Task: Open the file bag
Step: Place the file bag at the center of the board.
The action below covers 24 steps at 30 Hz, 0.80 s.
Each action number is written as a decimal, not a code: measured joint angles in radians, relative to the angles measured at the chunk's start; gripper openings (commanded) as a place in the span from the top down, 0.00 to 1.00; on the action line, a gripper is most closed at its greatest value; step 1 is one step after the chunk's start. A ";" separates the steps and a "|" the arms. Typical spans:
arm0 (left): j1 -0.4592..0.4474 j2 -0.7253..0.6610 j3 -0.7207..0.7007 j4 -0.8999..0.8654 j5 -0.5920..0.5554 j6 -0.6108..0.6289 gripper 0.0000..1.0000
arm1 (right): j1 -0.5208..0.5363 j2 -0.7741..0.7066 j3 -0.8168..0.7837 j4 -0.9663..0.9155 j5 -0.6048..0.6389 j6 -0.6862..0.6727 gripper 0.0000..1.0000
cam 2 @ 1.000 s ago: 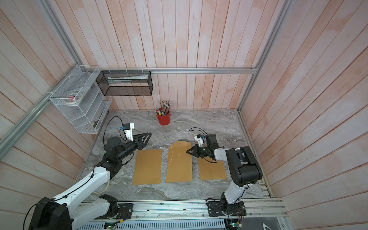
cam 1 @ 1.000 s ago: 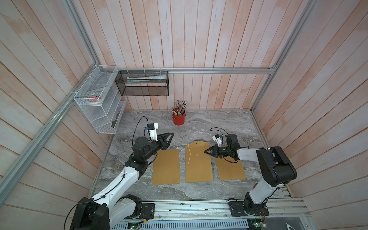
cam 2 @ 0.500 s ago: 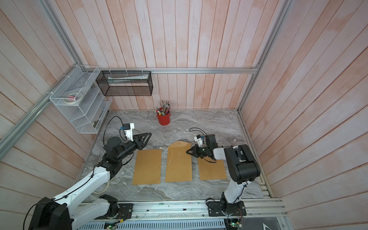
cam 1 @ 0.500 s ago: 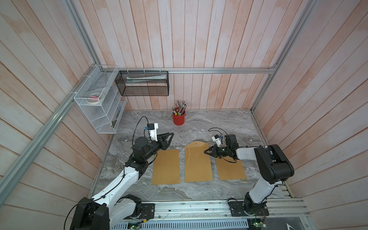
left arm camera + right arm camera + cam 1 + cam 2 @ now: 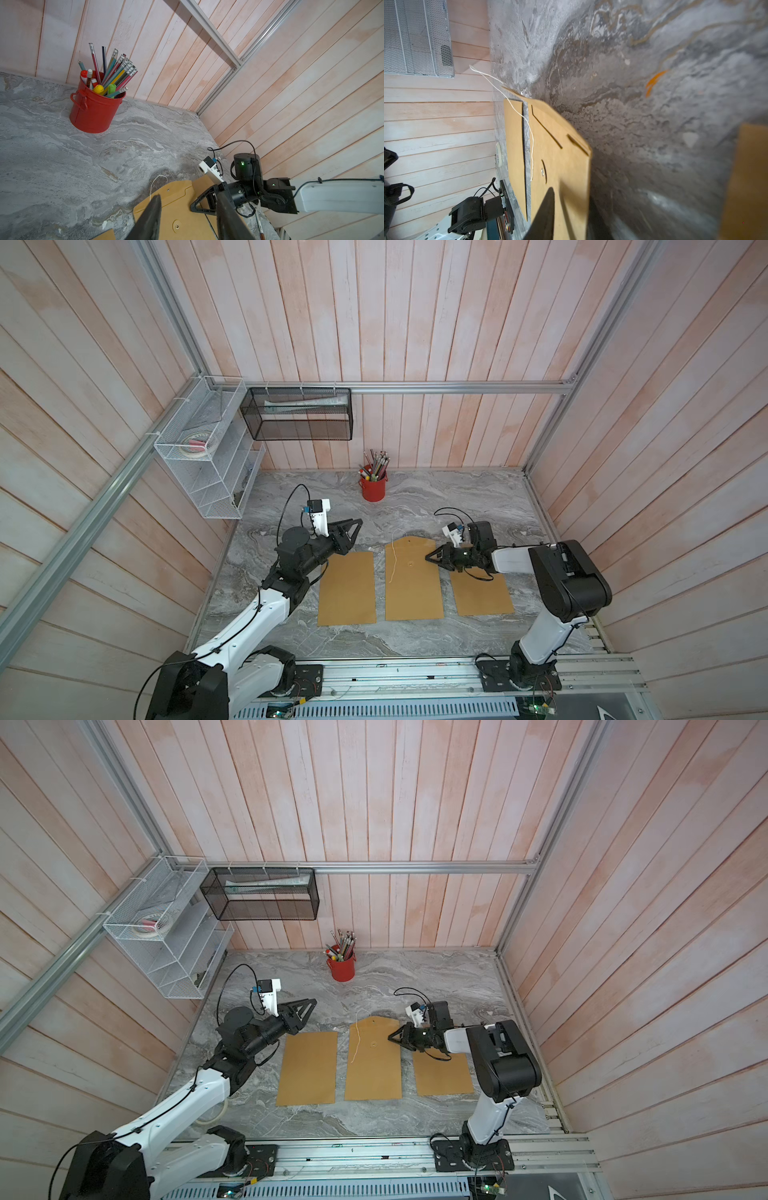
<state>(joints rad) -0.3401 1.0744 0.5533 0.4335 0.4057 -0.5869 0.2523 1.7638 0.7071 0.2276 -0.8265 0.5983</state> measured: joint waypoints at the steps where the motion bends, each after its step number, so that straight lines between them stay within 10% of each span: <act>1: 0.000 0.000 0.000 0.000 0.000 0.000 0.54 | 0.000 0.000 0.000 -0.003 0.004 0.000 0.72; 24: 0.008 -0.038 -0.011 -0.009 -0.008 0.000 0.54 | 0.000 -0.181 0.055 -0.213 0.209 -0.055 0.65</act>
<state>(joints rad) -0.3325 1.0363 0.5426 0.4248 0.3977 -0.5865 0.2527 1.5829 0.7624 0.0147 -0.6174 0.5430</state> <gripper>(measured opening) 0.456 0.351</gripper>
